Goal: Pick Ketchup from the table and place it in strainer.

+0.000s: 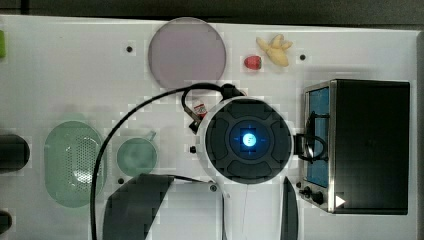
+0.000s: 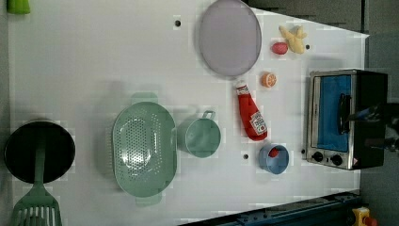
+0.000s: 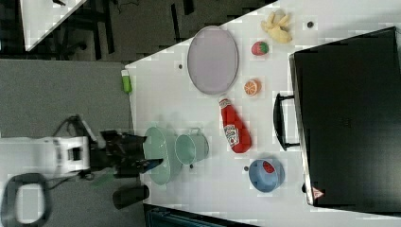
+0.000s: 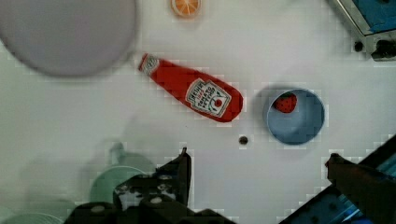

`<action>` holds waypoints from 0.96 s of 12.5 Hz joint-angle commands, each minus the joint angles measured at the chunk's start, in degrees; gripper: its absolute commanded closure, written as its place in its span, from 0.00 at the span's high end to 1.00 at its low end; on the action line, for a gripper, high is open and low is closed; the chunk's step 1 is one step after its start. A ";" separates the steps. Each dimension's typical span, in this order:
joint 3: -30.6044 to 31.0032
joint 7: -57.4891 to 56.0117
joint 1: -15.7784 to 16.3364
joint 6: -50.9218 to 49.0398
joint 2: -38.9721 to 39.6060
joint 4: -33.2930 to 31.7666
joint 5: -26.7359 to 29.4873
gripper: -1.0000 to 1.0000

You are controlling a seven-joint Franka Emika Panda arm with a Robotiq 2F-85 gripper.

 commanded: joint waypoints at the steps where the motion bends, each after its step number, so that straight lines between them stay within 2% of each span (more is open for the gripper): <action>1: 0.33 -15.94 -0.53 3.61 1.62 -5.02 0.14 1.00; 5: 1.80 -34.30 -0.49 13.94 1.80 -14.51 0.14 1.00; 8: 2.48 -43.68 -0.49 23.96 3.49 -20.04 0.13 1.00; 12: 2.44 -49.48 -0.49 34.42 10.68 -21.59 0.13 1.00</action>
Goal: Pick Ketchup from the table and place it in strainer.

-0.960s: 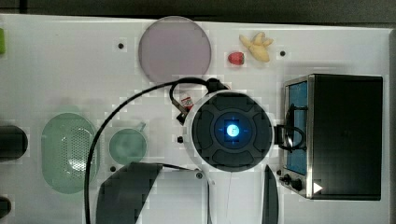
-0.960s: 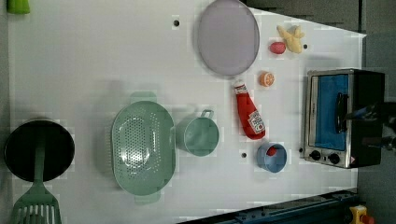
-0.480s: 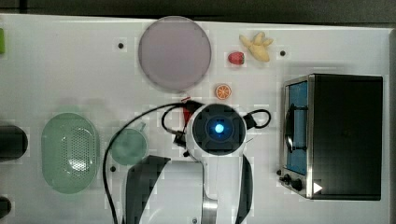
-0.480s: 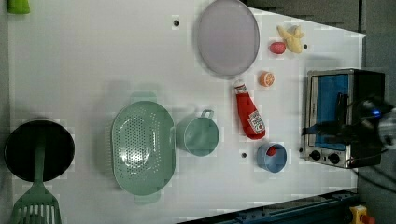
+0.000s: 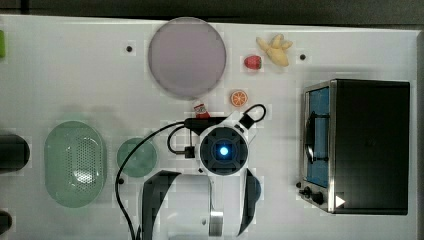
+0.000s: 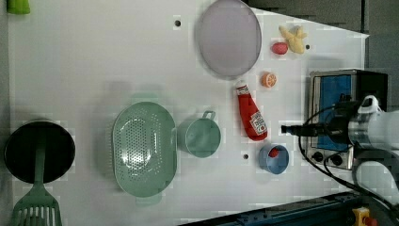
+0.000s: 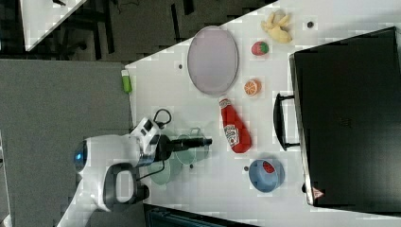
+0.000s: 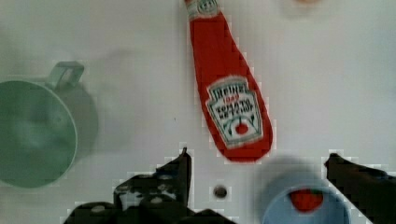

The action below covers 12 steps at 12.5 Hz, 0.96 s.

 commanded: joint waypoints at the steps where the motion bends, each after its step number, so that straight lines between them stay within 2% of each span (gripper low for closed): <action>1: 0.36 -6.99 -0.42 5.12 5.05 -0.19 -0.12 1.00; 8: 0.20 -7.01 -0.41 19.99 19.00 -0.06 -1.84 1.00; 12: 0.25 -6.92 -0.38 25.04 24.31 -0.05 -2.16 1.00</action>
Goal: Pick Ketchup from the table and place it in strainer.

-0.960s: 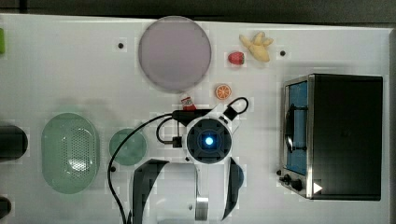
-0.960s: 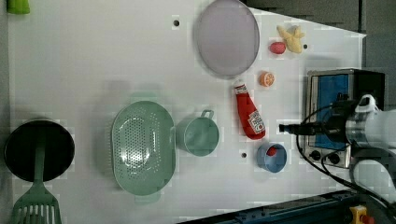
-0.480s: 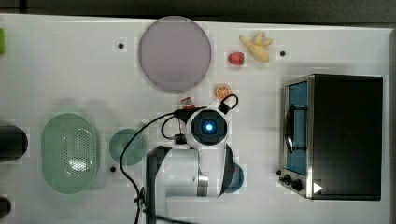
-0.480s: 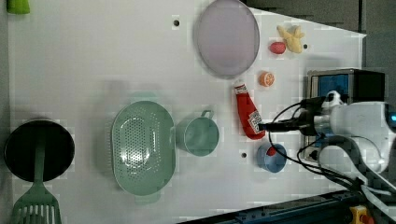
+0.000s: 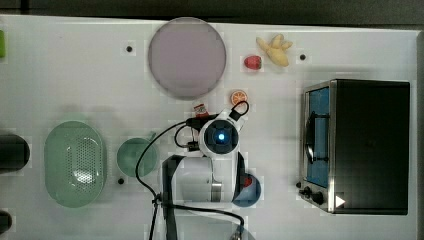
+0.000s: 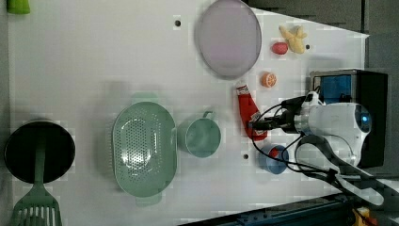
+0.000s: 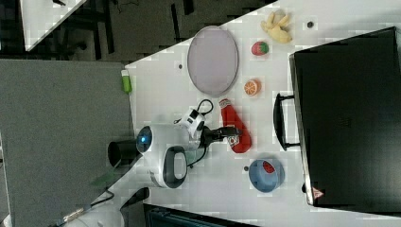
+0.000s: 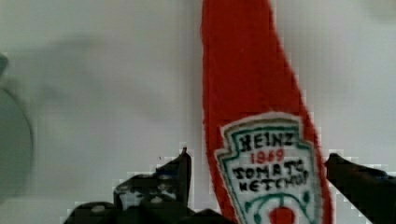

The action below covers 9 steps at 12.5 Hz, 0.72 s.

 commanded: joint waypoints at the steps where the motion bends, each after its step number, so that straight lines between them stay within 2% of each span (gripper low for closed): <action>1: 0.38 -2.15 -0.24 4.47 1.62 0.39 -0.15 1.00; 2: 0.37 -2.15 -0.25 5.62 2.28 0.36 -0.15 0.96; 5: 0.35 -2.12 -0.24 6.00 2.88 0.50 -0.15 0.61; 9: 0.39 -2.12 -0.24 4.81 -0.90 2.07 -0.14 0.60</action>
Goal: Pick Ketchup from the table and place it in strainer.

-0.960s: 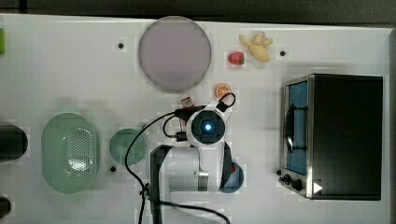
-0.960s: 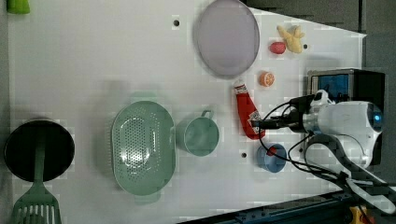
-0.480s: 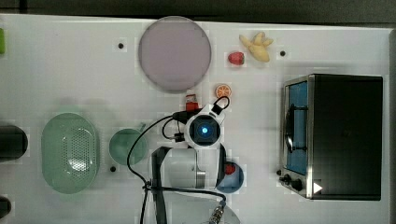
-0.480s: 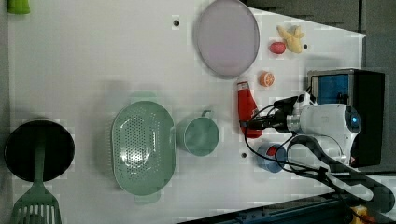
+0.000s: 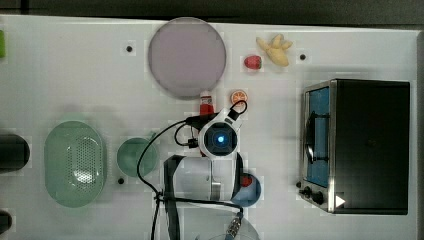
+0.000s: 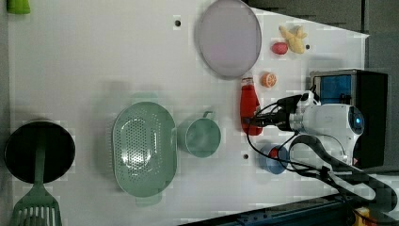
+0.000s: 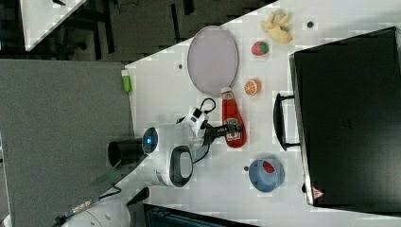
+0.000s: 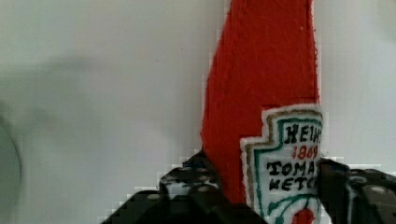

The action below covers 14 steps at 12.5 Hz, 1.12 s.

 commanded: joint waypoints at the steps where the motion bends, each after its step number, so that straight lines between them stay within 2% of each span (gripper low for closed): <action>1: -0.09 -1.95 0.25 -2.71 -6.24 2.21 0.12 0.60; 4: 0.85 -1.77 0.36 -15.86 -14.98 5.66 0.13 0.60; 9: 3.98 0.21 0.84 -43.71 -23.77 17.45 0.68 0.60; 11: 6.78 2.75 1.47 -48.86 -24.17 21.24 2.70 0.60; 14: 12.91 11.70 2.85 -49.91 -24.11 23.02 4.12 0.60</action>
